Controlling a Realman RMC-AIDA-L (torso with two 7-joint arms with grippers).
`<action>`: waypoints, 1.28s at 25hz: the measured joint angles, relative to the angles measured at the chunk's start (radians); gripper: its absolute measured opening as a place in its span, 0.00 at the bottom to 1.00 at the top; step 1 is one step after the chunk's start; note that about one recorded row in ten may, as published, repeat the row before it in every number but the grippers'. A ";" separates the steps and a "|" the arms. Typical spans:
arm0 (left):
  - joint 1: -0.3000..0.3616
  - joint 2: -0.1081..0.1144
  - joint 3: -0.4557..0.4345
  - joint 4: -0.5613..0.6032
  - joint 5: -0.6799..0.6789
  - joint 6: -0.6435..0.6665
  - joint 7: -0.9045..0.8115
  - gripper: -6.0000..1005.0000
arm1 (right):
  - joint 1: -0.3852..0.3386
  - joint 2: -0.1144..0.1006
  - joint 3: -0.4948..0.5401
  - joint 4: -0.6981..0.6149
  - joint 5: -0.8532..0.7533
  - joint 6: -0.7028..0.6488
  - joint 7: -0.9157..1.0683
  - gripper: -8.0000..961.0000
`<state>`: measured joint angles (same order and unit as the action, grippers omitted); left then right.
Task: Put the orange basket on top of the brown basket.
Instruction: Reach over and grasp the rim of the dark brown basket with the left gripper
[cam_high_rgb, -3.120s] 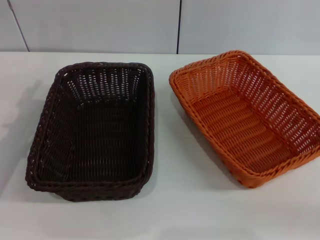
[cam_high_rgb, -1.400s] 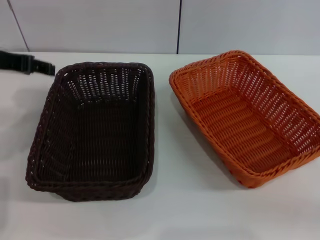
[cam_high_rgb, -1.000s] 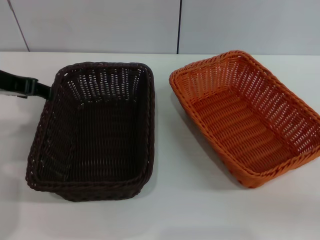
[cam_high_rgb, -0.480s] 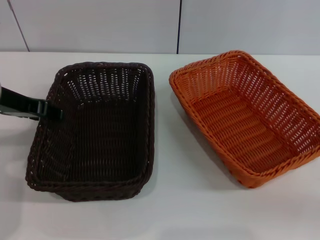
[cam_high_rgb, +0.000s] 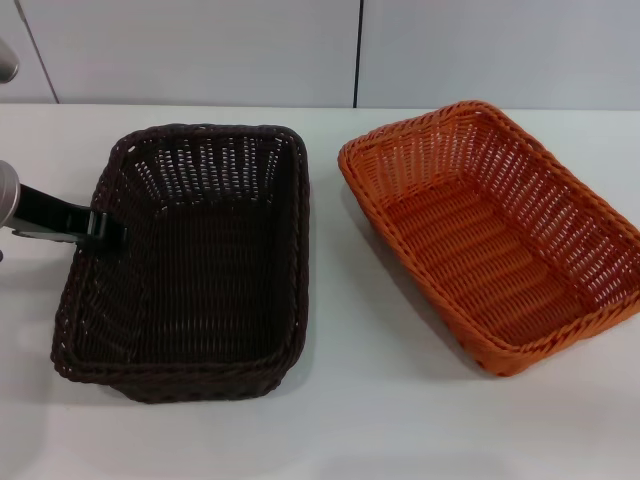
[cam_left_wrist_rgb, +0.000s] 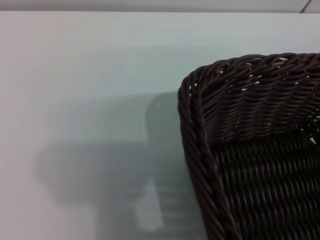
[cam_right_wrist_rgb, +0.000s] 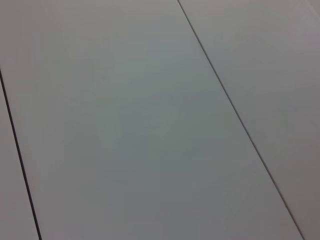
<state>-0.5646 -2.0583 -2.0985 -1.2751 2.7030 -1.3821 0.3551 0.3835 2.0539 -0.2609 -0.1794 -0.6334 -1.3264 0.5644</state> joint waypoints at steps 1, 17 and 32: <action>0.001 0.001 0.000 0.000 0.002 0.001 0.000 0.51 | 0.000 0.000 0.000 0.000 0.000 0.000 0.000 0.86; 0.004 0.002 -0.002 -0.012 -0.006 -0.009 0.014 0.22 | 0.004 0.000 0.000 0.000 0.000 0.023 0.000 0.86; 0.015 0.025 -0.206 -0.197 -0.241 -0.164 0.186 0.21 | 0.006 0.000 0.002 0.000 0.000 0.029 0.000 0.86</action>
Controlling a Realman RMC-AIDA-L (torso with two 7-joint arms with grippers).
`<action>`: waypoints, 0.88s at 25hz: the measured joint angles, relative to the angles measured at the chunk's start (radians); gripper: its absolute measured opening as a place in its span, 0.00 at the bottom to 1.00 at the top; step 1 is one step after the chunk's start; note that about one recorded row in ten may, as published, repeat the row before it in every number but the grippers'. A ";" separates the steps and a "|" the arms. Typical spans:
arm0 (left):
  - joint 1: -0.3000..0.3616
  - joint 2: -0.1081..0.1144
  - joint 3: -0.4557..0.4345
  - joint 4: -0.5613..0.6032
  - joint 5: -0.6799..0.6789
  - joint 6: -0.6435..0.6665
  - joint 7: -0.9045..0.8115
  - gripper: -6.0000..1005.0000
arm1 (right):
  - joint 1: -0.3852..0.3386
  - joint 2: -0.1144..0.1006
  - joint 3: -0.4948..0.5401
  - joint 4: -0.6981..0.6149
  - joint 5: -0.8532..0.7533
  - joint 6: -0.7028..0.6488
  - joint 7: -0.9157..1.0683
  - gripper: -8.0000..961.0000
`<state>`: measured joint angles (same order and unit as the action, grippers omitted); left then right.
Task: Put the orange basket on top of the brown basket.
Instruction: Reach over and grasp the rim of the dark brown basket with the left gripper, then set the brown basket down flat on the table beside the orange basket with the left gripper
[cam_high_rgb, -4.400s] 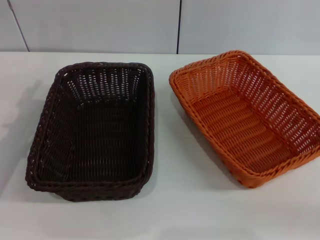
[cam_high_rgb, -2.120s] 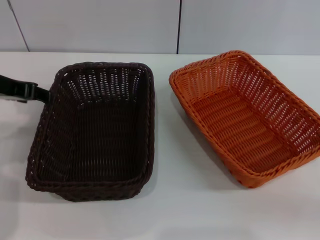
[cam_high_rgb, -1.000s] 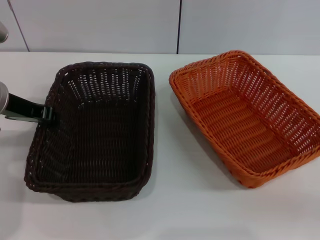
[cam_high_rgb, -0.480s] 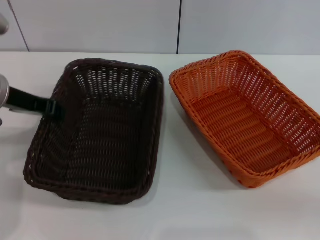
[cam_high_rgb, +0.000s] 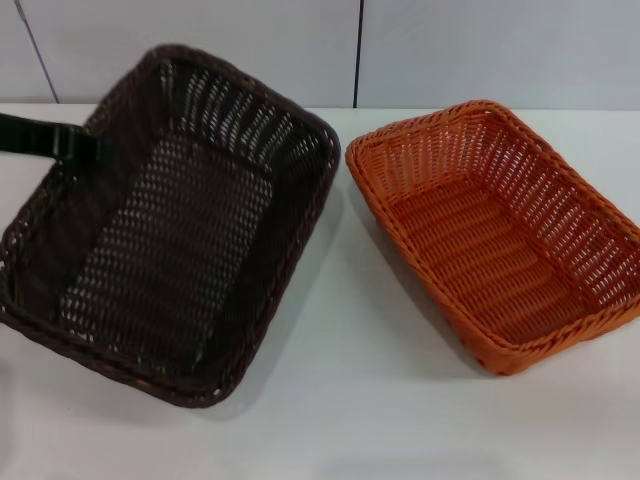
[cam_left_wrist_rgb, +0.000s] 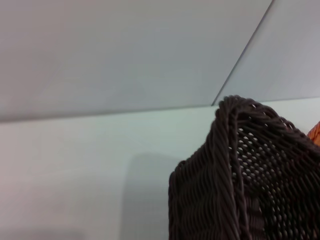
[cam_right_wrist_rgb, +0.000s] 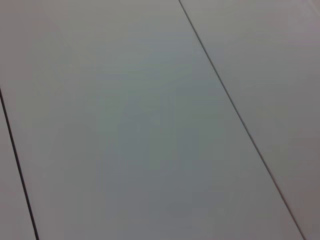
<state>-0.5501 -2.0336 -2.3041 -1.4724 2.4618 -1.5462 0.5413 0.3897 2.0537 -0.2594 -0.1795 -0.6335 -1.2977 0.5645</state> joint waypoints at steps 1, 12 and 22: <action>0.001 0.003 -0.003 -0.010 -0.005 -0.005 0.003 0.21 | 0.000 0.000 0.000 0.000 0.000 0.000 0.000 0.86; -0.046 0.108 -0.034 0.078 -0.200 -0.184 0.185 0.21 | 0.000 -0.001 0.000 0.000 0.000 0.010 0.000 0.86; -0.186 0.086 0.038 0.409 -0.198 -0.116 0.307 0.21 | -0.013 -0.001 0.000 0.000 0.000 0.011 0.000 0.86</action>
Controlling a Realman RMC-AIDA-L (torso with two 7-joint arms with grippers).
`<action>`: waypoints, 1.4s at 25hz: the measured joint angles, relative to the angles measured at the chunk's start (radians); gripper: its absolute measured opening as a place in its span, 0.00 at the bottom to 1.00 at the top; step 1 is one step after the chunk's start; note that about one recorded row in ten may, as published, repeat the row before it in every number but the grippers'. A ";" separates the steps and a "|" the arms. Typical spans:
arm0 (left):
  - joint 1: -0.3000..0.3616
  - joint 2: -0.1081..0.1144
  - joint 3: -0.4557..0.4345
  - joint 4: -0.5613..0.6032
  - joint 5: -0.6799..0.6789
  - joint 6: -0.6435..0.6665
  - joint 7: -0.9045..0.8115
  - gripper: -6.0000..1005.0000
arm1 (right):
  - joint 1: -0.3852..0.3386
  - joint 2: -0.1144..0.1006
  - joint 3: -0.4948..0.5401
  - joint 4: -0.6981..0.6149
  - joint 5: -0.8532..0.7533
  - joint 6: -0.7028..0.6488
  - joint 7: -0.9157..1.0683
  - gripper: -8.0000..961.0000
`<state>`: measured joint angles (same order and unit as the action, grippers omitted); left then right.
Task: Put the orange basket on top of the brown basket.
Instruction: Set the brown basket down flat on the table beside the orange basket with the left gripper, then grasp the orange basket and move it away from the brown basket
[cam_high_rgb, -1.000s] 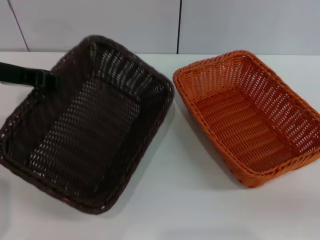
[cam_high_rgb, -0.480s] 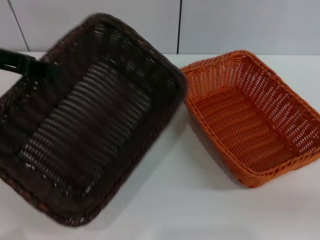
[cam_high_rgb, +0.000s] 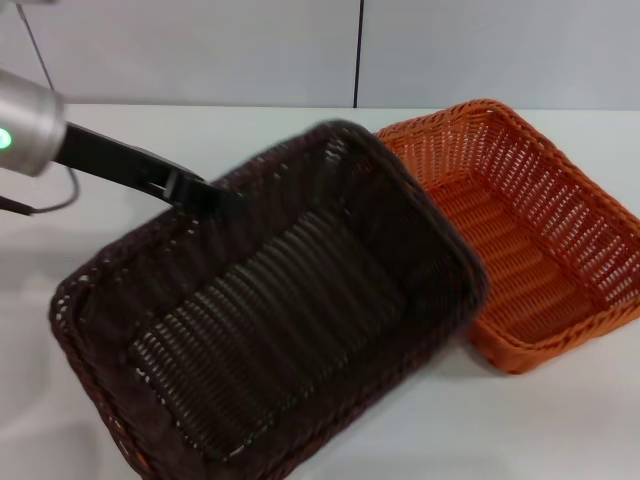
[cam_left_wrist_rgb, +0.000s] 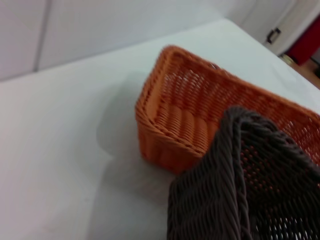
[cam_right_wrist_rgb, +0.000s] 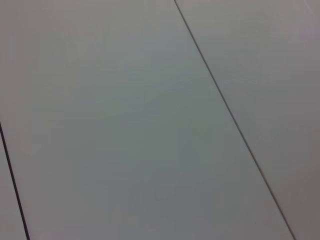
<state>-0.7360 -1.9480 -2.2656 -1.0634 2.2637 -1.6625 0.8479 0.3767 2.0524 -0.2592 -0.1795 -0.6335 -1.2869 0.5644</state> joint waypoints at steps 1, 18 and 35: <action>-0.021 -0.003 0.026 0.047 0.000 0.024 0.005 0.21 | -0.002 0.000 0.000 0.000 0.000 0.000 0.000 0.86; -0.120 -0.103 0.095 0.163 0.007 0.102 0.019 0.21 | -0.022 0.000 -0.006 0.004 -0.005 0.000 0.000 0.86; -0.103 -0.102 0.047 0.162 -0.028 0.063 0.051 0.59 | -0.031 -0.013 -0.083 -0.015 -0.026 0.013 0.027 0.86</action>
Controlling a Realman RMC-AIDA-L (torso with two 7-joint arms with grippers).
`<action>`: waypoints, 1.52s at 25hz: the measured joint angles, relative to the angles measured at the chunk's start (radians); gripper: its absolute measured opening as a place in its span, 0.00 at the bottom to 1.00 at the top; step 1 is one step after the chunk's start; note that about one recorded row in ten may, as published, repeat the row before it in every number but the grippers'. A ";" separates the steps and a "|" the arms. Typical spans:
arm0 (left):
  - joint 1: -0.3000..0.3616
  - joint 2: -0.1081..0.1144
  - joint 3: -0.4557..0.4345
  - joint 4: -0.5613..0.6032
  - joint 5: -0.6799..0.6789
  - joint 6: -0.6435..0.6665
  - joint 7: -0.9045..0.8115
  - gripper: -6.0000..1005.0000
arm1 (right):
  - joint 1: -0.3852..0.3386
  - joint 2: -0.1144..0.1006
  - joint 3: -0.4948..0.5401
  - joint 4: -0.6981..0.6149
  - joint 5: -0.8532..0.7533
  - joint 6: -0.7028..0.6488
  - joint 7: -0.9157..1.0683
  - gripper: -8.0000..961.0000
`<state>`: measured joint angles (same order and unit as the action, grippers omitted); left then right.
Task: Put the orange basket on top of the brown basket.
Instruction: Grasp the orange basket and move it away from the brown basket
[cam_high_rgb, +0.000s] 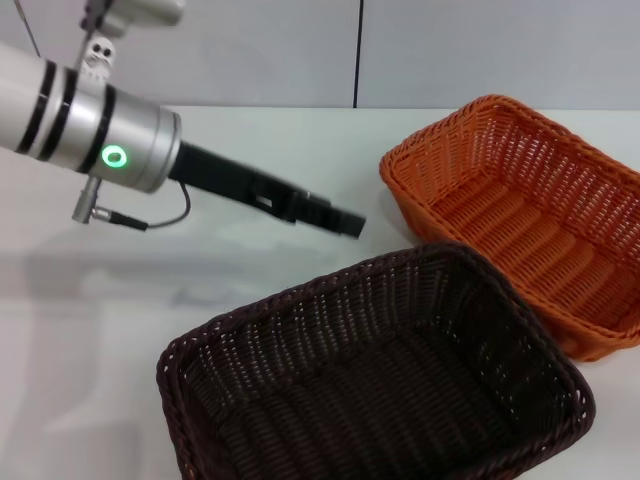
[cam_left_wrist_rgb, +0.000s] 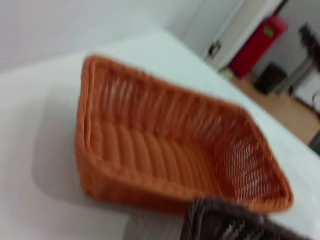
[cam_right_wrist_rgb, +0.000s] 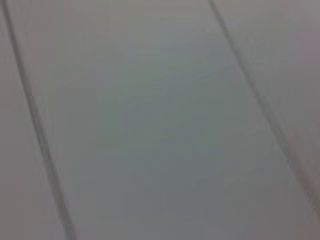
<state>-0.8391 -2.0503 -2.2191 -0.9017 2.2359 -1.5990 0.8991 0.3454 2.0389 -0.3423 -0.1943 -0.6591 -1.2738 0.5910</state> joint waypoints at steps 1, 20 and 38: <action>0.007 -0.001 -0.057 -0.006 -0.034 0.015 0.035 0.64 | -0.007 -0.003 -0.027 -0.027 -0.024 0.016 0.038 0.86; 0.085 0.012 -0.125 0.005 -0.240 0.144 0.203 0.83 | 0.202 -0.304 0.060 -0.997 -1.691 -0.464 1.785 0.86; 0.095 0.018 -0.121 0.085 -0.234 0.178 0.255 0.83 | 0.375 -0.339 -0.114 -0.704 -2.013 -0.427 1.865 0.86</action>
<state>-0.7440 -2.0321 -2.3401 -0.8167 2.0021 -1.4209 1.1537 0.7203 1.6995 -0.4568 -0.8987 -2.6719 -1.7006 2.4559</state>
